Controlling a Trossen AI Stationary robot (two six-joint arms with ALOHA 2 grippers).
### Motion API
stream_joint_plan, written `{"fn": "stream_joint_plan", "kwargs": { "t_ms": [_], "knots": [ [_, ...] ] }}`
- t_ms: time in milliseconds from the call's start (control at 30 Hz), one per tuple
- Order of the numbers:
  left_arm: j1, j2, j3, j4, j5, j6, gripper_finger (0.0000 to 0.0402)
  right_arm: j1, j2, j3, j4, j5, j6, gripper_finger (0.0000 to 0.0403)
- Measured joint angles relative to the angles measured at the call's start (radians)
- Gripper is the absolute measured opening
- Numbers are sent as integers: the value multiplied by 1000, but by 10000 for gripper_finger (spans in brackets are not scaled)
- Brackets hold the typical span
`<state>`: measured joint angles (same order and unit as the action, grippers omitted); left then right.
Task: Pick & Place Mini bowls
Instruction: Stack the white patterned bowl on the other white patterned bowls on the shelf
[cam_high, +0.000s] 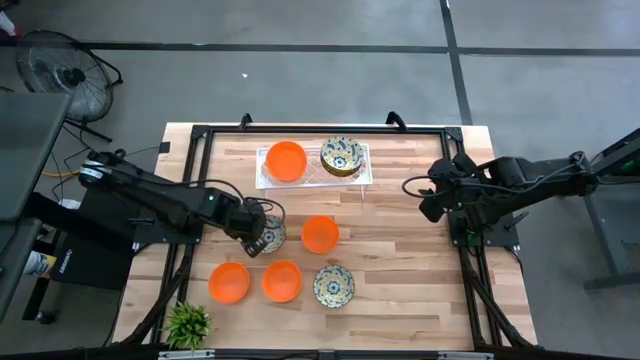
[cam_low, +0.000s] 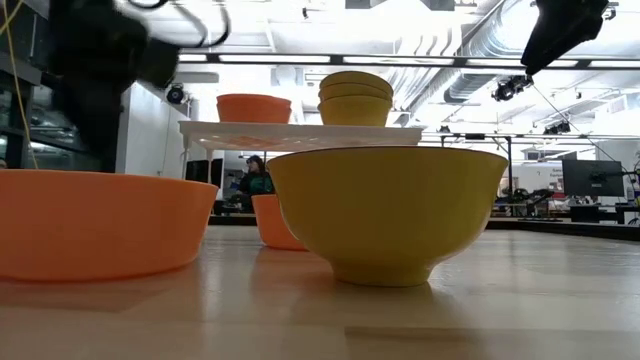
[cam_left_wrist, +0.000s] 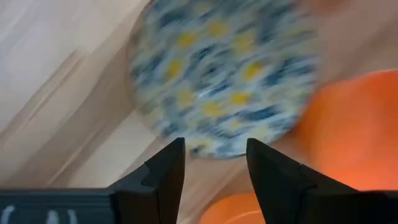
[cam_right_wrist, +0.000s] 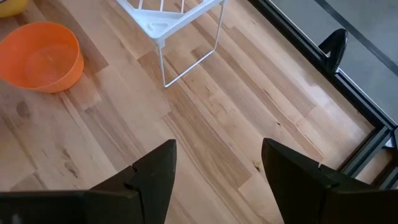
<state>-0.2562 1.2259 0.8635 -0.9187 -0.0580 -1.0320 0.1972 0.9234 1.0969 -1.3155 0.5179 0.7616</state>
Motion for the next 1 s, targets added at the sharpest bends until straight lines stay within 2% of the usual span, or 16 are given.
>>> {"fn": "stream_joint_plan", "kwargs": {
  "t_ms": [200, 533, 800, 1000],
  "knots": [
    [0, 0, -43, -8, 1, -150, 166, 0, 0, 0, 3, -3, 6, 224],
    [0, 14, -43, -34, -55, -254, 165, 0, 0, 0, 3, -4, 24, 224],
    [1, 97, -43, -16, -47, -260, 165, 0, 0, 0, 4, -4, 43, 224],
    [1, 161, -43, 56, -35, -255, 165, 0, 0, 0, 4, -12, 50, 224]
  ]
}}
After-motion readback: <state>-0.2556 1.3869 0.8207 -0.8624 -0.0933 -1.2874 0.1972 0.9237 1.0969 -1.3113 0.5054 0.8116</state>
